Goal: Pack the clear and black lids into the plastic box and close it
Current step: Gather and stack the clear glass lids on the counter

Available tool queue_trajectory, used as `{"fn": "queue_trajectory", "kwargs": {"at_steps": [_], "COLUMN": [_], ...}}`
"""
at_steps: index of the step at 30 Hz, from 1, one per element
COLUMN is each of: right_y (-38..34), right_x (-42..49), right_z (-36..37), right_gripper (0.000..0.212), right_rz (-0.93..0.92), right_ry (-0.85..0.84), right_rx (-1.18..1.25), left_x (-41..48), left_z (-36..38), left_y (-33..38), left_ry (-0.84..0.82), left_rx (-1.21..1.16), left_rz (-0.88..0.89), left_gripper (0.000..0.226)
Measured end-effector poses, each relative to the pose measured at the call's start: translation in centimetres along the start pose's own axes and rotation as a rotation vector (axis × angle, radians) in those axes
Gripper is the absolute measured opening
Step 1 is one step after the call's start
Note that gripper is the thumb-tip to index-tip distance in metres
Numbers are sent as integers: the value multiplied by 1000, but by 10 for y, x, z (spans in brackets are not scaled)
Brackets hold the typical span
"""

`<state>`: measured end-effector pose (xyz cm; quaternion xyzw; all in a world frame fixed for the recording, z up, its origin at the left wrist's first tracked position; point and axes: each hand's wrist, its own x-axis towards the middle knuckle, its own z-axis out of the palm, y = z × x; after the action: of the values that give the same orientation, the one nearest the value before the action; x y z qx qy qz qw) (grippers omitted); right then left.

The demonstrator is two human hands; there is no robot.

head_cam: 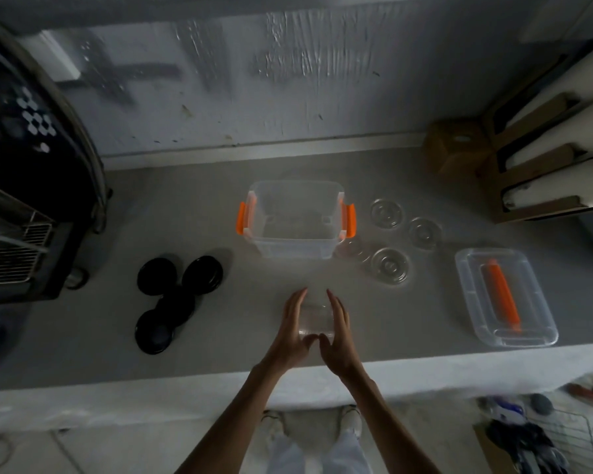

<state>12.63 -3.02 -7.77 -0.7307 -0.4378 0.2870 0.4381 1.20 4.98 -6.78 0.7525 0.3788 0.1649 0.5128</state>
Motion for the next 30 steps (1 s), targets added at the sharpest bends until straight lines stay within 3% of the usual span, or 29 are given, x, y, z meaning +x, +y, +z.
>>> {"fn": "queue_trajectory", "kwargs": {"at_steps": [5, 9, 13, 15, 17, 21, 26, 30], "right_y": [-4, -4, 5, 6, 7, 6, -1, 1], "right_x": [8, 12, 12, 12, 12, 8, 4, -3], "right_z": [0, -3, -5, -8, -11, -10, -7, -6], "right_gripper": [77, 68, 49, 44, 47, 67, 60, 67], "right_rz": [71, 61, 81, 67, 33, 98, 89, 82], "right_ry": [64, 105, 42, 31, 13, -83, 37, -16], "right_rx": [77, 64, 32, 24, 16, -8, 0, -20], "left_x": [1, 2, 2, 1, 1, 0, -4, -10], "left_z": [-4, -6, -9, -11, -13, -11, -8, -4], "left_y": [-1, 2, -4, -5, -4, -4, 7, 8], "left_ry": [39, 146, 91, 87, 68, 37, 99, 59], "left_rx": [-107, -86, -41, -35, -35, -27, -54, -30], "left_rz": [-57, -62, -57, -56, -46, -87, -102, -87], "left_gripper": [116, 91, 93, 80, 77, 103, 99, 111]}}
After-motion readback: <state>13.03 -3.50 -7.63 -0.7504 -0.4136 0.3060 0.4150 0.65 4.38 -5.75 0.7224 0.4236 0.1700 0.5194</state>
